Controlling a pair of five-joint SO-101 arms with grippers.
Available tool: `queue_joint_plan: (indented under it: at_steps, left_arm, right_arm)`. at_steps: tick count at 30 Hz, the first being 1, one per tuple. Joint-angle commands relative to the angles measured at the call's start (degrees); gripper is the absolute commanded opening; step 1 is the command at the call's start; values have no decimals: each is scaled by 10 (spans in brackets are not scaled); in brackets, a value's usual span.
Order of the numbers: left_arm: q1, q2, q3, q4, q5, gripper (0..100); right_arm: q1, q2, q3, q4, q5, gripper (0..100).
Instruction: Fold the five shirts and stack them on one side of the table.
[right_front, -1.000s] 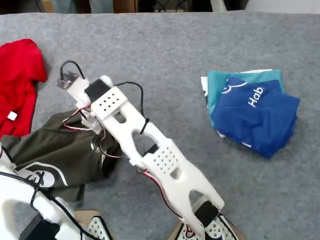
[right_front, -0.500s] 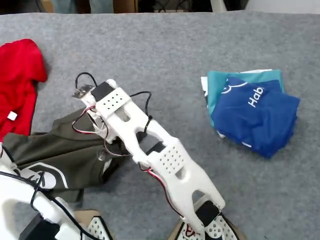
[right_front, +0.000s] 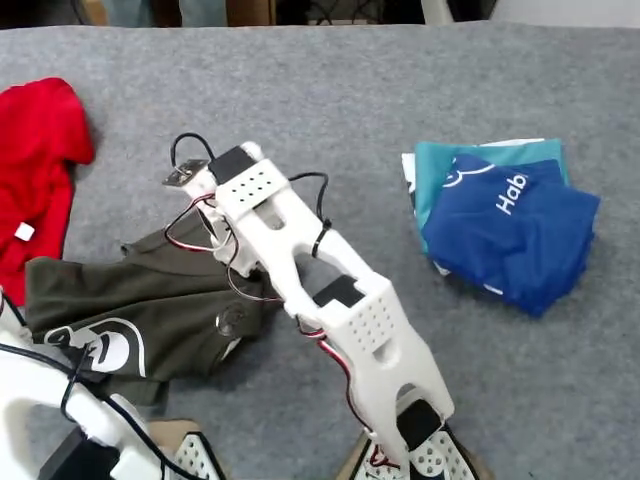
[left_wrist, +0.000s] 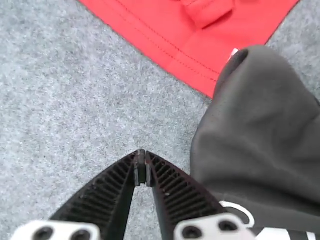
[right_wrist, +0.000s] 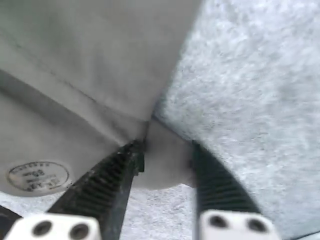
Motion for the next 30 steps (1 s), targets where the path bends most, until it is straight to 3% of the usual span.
queue_joint_plan:
  at_steps: [1, 8, 15, 23, 30]
  left_arm:
    - [6, -11, -4, -1, -3, 30]
    - [5, -11, -4, -1, -3, 30]
    - [5, -11, -4, 0, -3, 30]
    - [5, -13, -4, 0, 2, 30]
    - [5, -14, 7, -1, 2, 30]
  right_arm:
    - [11, -44, -29, -1, 14, 283]
    - [10, -37, -167, -22, 8, 152]
    - [8, 85, -276, -76, -69, 244]
    - [2, 203, -448, -75, -116, 244]
    - [-25, 240, -461, -86, -119, 244]
